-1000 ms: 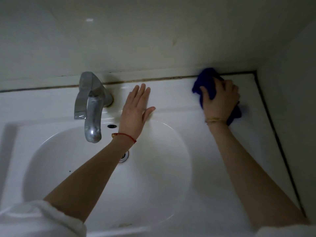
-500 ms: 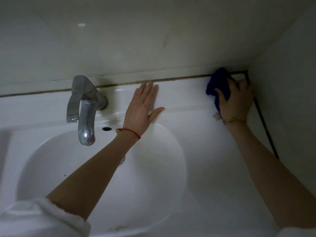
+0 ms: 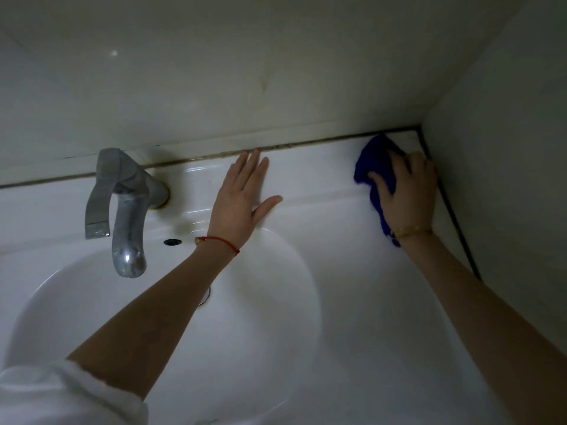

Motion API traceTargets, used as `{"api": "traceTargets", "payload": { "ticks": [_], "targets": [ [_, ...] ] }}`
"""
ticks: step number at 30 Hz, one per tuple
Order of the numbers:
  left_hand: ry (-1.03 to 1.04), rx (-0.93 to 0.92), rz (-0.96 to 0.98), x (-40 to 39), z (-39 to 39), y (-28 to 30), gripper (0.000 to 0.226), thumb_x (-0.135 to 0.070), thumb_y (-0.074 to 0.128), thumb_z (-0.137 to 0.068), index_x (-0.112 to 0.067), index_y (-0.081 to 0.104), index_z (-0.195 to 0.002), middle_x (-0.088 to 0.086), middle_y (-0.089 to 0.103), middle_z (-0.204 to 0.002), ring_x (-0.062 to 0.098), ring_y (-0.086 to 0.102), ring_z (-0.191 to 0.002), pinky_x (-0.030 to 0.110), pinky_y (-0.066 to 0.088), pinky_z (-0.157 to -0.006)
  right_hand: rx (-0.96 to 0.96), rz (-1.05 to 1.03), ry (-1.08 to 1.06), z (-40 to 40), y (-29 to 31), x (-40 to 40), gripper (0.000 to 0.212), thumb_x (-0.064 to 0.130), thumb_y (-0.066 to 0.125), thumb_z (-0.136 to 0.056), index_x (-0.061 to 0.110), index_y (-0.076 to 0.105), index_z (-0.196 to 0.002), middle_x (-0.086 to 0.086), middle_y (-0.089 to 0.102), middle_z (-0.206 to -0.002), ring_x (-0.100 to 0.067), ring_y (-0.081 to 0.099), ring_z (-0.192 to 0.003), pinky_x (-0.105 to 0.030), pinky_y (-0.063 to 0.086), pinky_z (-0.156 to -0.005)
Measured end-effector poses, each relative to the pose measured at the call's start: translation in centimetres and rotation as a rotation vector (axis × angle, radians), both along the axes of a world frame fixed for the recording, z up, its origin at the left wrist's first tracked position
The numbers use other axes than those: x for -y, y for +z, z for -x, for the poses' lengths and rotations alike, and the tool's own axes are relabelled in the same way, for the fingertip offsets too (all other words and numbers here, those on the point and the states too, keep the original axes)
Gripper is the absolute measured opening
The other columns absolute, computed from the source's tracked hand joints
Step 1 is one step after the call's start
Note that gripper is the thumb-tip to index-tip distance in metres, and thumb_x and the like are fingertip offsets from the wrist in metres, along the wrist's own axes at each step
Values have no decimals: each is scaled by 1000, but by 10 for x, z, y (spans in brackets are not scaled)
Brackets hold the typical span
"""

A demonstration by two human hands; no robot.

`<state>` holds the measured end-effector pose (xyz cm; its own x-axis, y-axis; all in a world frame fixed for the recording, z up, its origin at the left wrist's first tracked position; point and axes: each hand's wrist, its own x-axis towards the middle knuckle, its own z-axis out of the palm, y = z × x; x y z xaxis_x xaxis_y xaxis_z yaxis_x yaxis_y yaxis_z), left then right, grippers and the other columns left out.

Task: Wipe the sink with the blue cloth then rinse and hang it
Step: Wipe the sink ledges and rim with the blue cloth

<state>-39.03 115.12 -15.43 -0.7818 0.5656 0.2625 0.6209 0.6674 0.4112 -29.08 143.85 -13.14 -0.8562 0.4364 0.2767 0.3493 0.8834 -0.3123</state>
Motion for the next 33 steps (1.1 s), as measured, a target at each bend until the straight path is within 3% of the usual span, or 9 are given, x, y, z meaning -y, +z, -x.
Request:
{"api": "traceTargets", "payload": {
  "ticks": [3,8,14,19,21,25,28,30,33],
  "targets": [
    [6,9,-6,-1,-1,1,70,-51,47,-97,-6,38,-150,12,31,-159,26,21,-149,42,20,-123,27,-59,66,-10,2,-15,45,37,57,-94,8,55,-128,-20,54,-113,-37,48,-102,-42,41,-86],
    [5,5,-7,-1,-1,2,70,-52,47,-97,-5,39,-149,13,32,-158,27,23,-149,41,20,-123,51,-21,-223,40,10,-11,49,39,49,-96,4,53,-129,-24,51,-124,-40,46,-110,-46,37,-94],
    [1,16,23,0,-1,3,70,-52,46,-98,-7,36,-151,12,29,-160,27,20,-150,40,18,-123,6,-54,314,8,0,10,46,36,55,-92,9,55,-130,-18,56,-111,-35,48,-99,-41,42,-82],
    [-7,16,33,7,-1,5,69,-50,50,-98,-7,37,-150,12,29,-160,28,20,-150,47,21,-122,35,30,-96,35,4,5,45,37,53,-95,9,56,-130,-20,54,-118,-37,47,-106,-46,42,-88],
    [43,15,34,17,-2,5,71,-53,47,-98,-6,36,-150,13,30,-159,29,20,-150,44,18,-123,-1,11,-21,37,0,30,44,37,55,-92,9,59,-126,-21,56,-113,-38,49,-101,-44,41,-84],
    [80,15,65,43,-4,1,75,-55,43,-98,-6,30,-153,12,25,-162,26,16,-151,34,8,-125,-83,-48,360,39,-9,99,45,40,58,-88,13,62,-124,-13,60,-106,-32,50,-95,-39,38,-79],
    [95,34,92,58,-4,-1,76,-54,42,-99,-7,24,-155,9,19,-164,24,12,-152,40,14,-124,-31,-64,540,48,-2,118,46,38,61,-88,17,59,-128,-9,59,-112,-29,52,-99,-40,45,-82],
    [71,16,100,63,-1,-2,76,-54,42,-99,-6,25,-155,10,20,-163,24,13,-152,41,16,-124,-55,-79,563,52,-1,101,45,39,59,-89,17,60,-127,-10,60,-109,-31,53,-95,-40,45,-79],
    [45,24,60,65,2,-2,75,-53,43,-98,-5,29,-153,10,23,-162,25,16,-152,41,19,-123,-86,-32,310,52,-5,67,43,39,60,-89,13,63,-123,-16,60,-103,-35,54,-90,-40,44,-76]
  ]
}}
